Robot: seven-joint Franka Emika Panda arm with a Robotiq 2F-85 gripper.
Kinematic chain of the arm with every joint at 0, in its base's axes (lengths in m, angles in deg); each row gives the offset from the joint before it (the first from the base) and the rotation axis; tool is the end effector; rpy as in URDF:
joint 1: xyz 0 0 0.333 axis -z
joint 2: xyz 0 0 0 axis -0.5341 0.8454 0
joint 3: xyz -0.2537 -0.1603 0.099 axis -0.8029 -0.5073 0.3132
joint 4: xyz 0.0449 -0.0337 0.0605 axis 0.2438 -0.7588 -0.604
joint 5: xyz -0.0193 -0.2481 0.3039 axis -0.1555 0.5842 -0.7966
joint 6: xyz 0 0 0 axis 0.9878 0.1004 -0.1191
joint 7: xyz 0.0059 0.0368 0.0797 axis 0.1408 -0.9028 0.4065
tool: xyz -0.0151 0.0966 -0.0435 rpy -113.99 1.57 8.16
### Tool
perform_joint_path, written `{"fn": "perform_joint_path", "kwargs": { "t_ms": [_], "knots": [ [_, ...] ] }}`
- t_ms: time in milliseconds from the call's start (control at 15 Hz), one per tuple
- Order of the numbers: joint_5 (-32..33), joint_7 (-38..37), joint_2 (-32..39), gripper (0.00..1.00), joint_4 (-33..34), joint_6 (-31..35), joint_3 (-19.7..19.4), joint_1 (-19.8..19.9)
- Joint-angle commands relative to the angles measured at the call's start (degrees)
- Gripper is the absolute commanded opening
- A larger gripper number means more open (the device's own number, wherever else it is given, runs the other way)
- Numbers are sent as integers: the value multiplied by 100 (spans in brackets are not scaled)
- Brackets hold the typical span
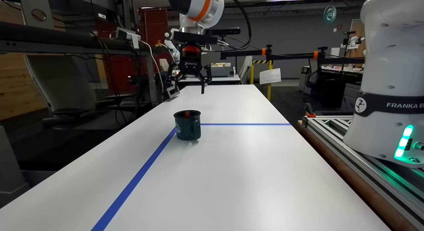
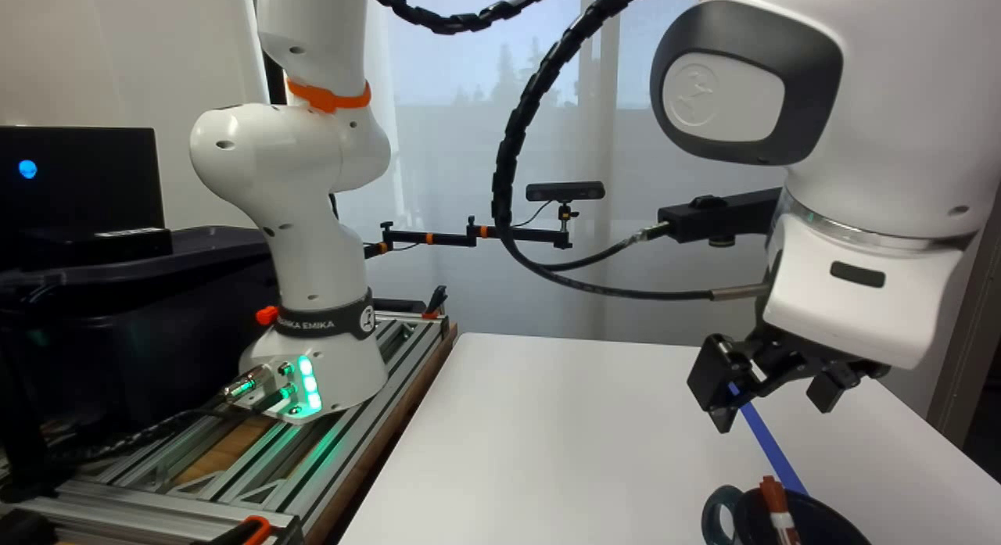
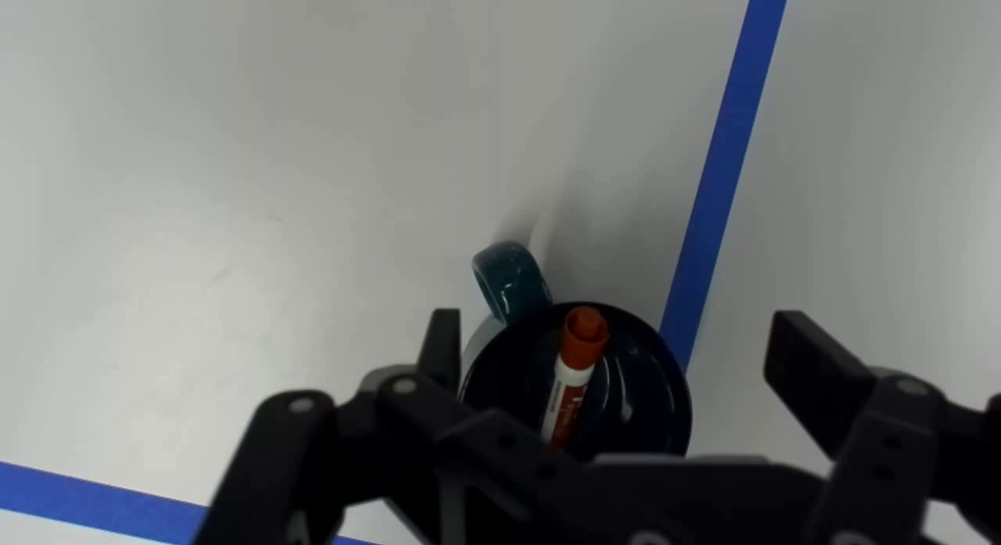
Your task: Take the red marker out of the green mug.
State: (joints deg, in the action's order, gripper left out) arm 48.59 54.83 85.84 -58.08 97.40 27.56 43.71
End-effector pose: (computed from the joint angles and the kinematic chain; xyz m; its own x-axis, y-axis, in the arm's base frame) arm 0.5093 -0.2024 0.2765 0.3240 -0.8906 -0.3192 -0.9458 -0.2964 -0.1329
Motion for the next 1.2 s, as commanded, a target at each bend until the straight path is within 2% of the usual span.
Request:
{"fn": "perform_joint_path", "kwargs": {
  "t_ms": [0,400,1000,1067,1133],
  "knots": [
    [6,-41,36,100,21,-5,2,-2],
    [45,-88,205,100,161,29,-13,10],
    [-118,-15,962,100,871,-55,-40,240],
    [-168,5,1037,96,955,-80,-20,274],
    [-200,6,1093,80,1011,-80,-6,296]
  ]
}}
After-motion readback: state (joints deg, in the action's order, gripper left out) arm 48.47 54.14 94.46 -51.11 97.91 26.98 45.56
